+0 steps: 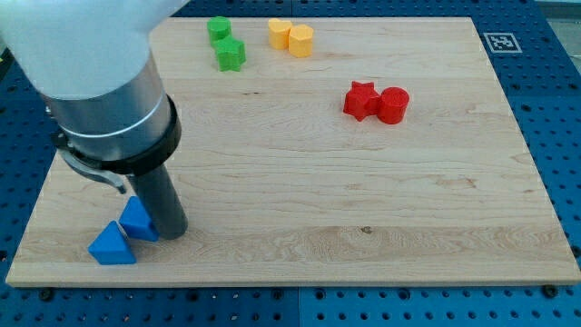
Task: Slide the green star closer to the red star
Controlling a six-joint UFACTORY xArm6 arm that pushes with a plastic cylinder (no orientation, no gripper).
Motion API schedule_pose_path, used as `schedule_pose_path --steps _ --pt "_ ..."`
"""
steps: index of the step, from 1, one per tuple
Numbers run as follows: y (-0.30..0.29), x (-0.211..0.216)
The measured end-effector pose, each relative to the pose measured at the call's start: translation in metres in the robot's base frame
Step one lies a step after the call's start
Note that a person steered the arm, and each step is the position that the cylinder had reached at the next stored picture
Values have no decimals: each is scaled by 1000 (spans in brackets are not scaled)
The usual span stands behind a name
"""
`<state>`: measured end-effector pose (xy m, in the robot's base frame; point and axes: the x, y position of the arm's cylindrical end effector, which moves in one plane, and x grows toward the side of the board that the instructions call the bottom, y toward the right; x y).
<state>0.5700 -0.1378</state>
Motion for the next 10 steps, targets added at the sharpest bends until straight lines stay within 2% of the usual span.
schedule_pose_path --steps 1,2,4,5,10 --pt "10 -1" --pt "50 -34" --pt "119 -152" --pt "130 -194" --pt "116 -199"
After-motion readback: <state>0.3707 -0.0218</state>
